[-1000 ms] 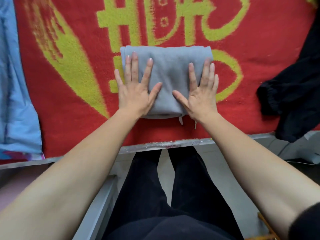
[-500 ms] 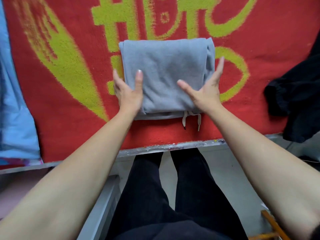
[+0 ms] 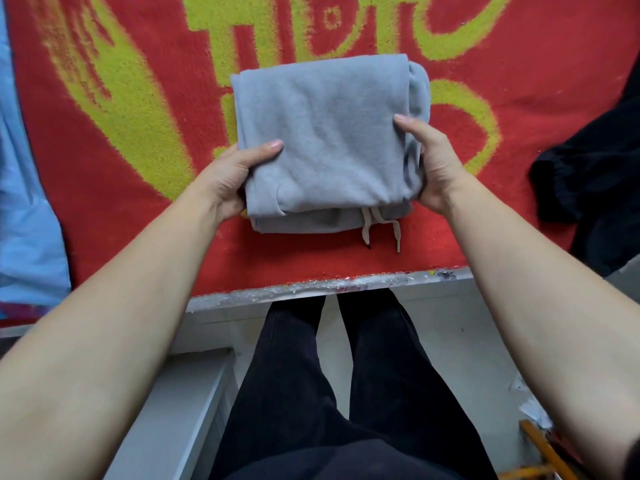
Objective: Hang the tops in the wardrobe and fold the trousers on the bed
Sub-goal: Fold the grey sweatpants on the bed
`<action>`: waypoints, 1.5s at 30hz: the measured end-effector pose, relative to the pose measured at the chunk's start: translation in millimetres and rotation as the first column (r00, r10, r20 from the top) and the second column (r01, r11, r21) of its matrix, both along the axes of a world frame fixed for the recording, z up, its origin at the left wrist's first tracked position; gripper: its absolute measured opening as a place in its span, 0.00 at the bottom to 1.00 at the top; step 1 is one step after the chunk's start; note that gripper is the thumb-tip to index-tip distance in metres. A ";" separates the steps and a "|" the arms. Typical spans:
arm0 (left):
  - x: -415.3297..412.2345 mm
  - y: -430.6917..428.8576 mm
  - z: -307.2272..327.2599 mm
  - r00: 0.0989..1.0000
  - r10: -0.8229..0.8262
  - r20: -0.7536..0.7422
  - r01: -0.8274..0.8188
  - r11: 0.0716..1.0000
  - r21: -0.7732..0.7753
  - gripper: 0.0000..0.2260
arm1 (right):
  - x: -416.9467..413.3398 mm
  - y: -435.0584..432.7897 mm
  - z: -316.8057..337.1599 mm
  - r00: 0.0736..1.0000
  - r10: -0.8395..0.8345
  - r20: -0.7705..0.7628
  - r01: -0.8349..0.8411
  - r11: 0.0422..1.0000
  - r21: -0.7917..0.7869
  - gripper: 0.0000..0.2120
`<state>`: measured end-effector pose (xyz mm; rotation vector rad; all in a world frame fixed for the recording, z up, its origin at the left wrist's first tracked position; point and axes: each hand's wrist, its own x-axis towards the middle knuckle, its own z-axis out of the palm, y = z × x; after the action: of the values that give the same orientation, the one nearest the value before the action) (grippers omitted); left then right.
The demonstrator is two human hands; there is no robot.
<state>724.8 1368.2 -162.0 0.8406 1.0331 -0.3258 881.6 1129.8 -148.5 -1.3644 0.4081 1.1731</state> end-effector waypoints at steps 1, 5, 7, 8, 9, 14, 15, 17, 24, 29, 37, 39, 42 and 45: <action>-2.0 1.7 2.5 0.999 -0.033 0.017 0.033 0.999 -0.007 0.21 | 1.8 0.1 3.4 1.000 0.016 -0.003 -0.016 1.000 -0.010 0.13; -2.4 -0.7 28.1 0.996 -0.039 0.077 0.038 0.999 0.007 0.23 | 5.1 3.8 27.6 0.999 0.043 -0.016 -0.043 0.999 -0.027 0.14; -1.5 -1.2 52.8 0.993 -0.011 0.118 0.010 1.000 0.011 0.25 | 7.5 4.2 49.0 1.000 -0.017 -0.017 0.018 1.000 0.021 0.16; -1.4 0.1 67.8 0.990 0.007 0.144 -0.009 1.000 0.007 0.26 | 9.8 4.4 63.4 0.998 -0.064 -0.026 0.065 0.996 0.064 0.16; -1.7 2.5 84.6 0.985 0.026 0.170 -0.026 1.000 -0.001 0.26 | 12.3 4.9 80.5 0.994 -0.107 -0.037 0.111 0.987 0.119 0.16; -5.8 17.6 189.9 0.950 0.048 0.307 -0.048 0.999 -0.008 0.27 | 28.4 8.2 190.0 0.995 -0.095 -0.017 0.096 0.964 0.247 0.16; -8.3 20.0 212.8 0.942 0.044 0.334 -0.049 0.999 0.008 0.27 | 30.8 11.0 214.7 0.999 -0.033 0.015 0.029 0.970 0.242 0.17; -14.0 23.3 257.6 0.920 0.049 0.388 -0.068 0.997 0.034 0.25 | 33.7 17.6 265.1 0.992 0.093 0.086 -0.111 0.966 0.233 0.19; -47.4 14.1 387.5 0.792 0.141 0.594 -0.246 0.964 0.099 0.25 | 32.7 35.7 397.6 0.919 0.245 0.310 -0.363 0.835 0.415 0.25; -91.5 -30.8 443.6 0.761 0.258 0.595 -0.345 0.938 0.035 0.17 | 30.9 21.8 434.1 0.849 0.368 0.380 -0.516 0.732 0.445 0.20; -187.8 -138.6 460.5 0.725 0.484 0.491 -0.606 0.786 0.121 0.21 | -17.4 6.2 414.5 0.742 0.587 0.325 -0.669 0.613 0.419 0.19; -219.1 -170.3 464.9 0.673 0.575 0.466 -0.695 0.706 0.133 0.21 | -45.4 8.4 411.6 0.687 0.657 0.311 -0.720 0.560 0.408 0.19; -269.7 -218.8 477.5 0.542 0.708 0.452 -0.828 0.542 0.143 0.17 | -97.8 12.4 419.2 0.568 0.754 0.328 -0.810 0.444 0.382 0.20; -322.6 -265.7 498.1 0.408 0.780 0.473 -0.912 0.332 0.240 0.14 | -158.4 13.5 436.3 0.449 0.818 0.360 -0.869 0.306 0.388 0.22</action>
<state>402.2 1102.4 336.1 0.6012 1.1638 1.0212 723.1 1143.4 287.8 -1.0877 -0.8433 1.8919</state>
